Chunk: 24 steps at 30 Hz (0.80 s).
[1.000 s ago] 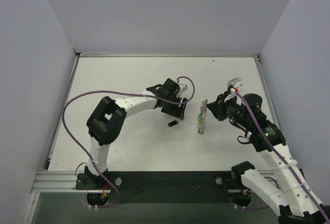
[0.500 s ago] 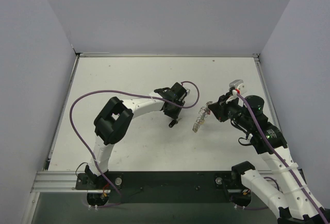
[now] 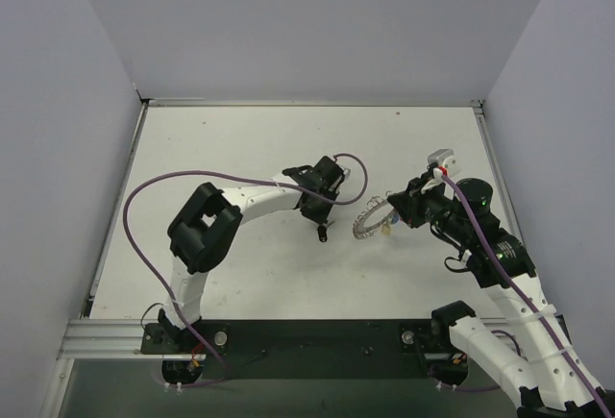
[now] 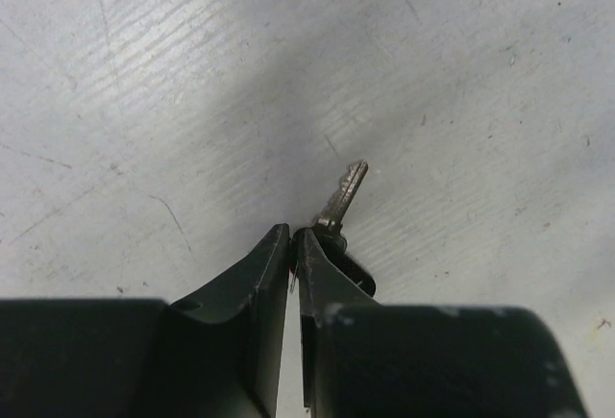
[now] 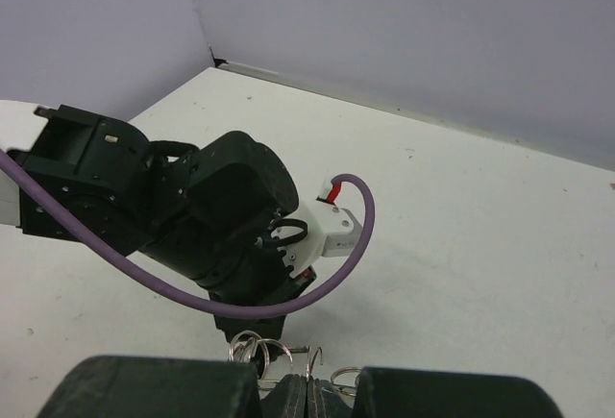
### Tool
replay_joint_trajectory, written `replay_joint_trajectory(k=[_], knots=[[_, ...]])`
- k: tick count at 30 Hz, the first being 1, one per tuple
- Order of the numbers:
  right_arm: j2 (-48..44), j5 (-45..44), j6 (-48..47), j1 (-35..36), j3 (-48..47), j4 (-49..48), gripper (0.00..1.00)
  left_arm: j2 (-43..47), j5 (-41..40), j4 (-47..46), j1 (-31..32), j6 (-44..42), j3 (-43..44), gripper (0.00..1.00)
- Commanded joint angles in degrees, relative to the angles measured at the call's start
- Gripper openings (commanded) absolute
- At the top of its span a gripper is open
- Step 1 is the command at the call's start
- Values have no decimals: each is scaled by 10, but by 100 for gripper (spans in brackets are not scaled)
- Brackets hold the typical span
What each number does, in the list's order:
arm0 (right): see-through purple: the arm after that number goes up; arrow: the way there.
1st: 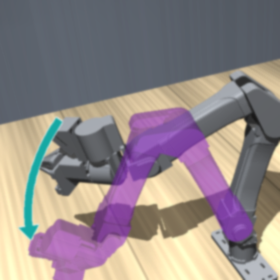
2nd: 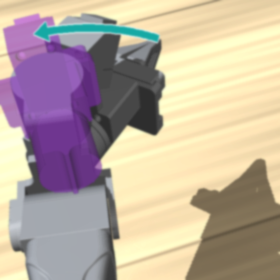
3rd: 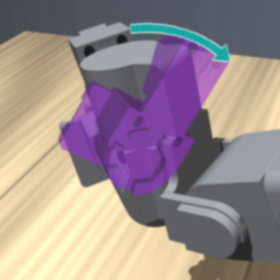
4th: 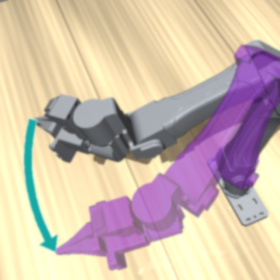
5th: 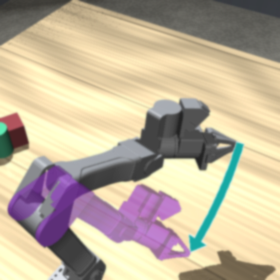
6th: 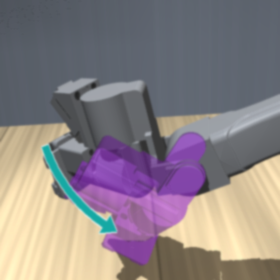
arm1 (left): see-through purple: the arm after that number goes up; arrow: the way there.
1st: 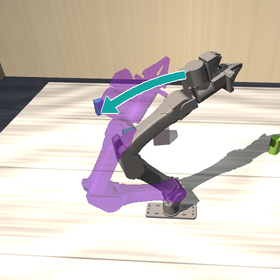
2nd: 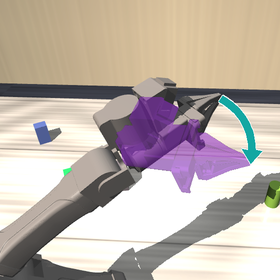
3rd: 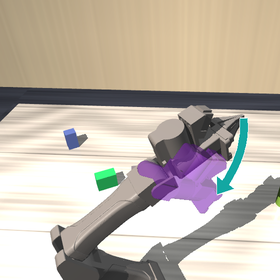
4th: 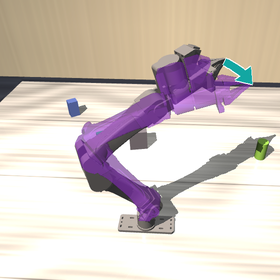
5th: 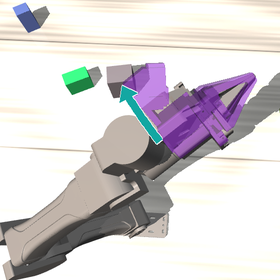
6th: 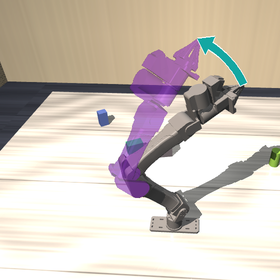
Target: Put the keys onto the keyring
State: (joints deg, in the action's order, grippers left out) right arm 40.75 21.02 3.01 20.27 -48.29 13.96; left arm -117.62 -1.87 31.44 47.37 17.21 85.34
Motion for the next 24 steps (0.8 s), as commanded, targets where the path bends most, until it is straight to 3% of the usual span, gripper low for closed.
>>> replay_joint_trajectory(k=[1,5,8,17,24], knots=[[-4,9,2,-3,-4,-37,0,64,15,-27,-2,-10,-22,25],[-4,11,2,-3,-4,-39,0,99,19,-64,-13,-5,-59,48],[-2,17,3,-5,-3,-39,0,115,49,-95,-32,1,-88,52],[3,25,5,-6,-2,-41,0,124,103,-132,-37,-24,-121,50],[5,26,6,-5,-2,-42,0,115,114,-132,-35,-32,-121,41]])
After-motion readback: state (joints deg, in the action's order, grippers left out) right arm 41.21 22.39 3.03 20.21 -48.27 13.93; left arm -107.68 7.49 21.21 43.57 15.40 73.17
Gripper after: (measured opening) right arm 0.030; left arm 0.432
